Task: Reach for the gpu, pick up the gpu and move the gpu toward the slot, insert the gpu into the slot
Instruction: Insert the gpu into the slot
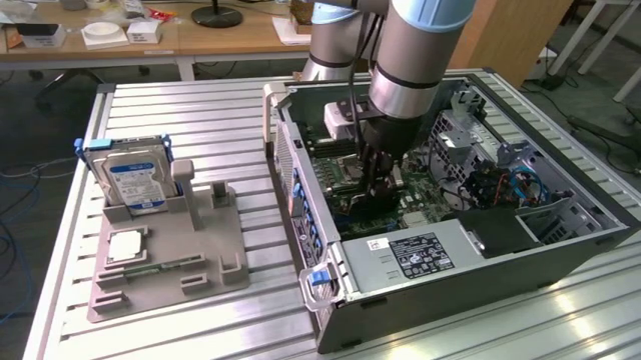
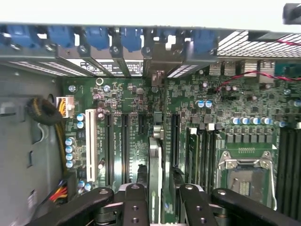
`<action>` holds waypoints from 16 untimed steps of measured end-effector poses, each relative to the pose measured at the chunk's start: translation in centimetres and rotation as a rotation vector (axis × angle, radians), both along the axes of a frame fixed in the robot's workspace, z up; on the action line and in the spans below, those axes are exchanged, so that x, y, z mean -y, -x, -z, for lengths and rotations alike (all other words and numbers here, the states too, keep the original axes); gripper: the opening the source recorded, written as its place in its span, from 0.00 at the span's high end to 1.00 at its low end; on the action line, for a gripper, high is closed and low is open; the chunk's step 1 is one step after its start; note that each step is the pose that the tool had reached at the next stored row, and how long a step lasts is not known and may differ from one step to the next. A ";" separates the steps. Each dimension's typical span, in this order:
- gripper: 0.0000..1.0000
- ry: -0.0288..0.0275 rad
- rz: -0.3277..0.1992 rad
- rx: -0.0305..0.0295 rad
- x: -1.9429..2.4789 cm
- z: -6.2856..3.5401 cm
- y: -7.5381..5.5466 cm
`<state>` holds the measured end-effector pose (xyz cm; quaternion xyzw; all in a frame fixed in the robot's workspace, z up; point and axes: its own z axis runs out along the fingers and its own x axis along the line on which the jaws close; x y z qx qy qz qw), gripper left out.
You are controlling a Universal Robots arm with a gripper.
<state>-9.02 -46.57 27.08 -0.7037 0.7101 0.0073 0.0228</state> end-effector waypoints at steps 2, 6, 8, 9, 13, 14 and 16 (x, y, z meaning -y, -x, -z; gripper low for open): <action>0.67 0.0001 0.000 0.0018 0.00 -0.67 0.0; 0.67 -0.0001 0.000 0.0042 0.00 -1.18 0.0; 0.69 -0.0001 0.000 0.0042 0.00 -1.18 0.0; 0.75 0.0000 0.000 0.0041 0.00 -1.18 0.0; 0.90 0.0001 0.000 0.0041 0.00 -1.18 0.0; 0.90 0.0001 0.000 0.0041 0.00 -1.18 0.0; 0.90 0.0001 0.000 0.0041 0.00 -1.18 0.0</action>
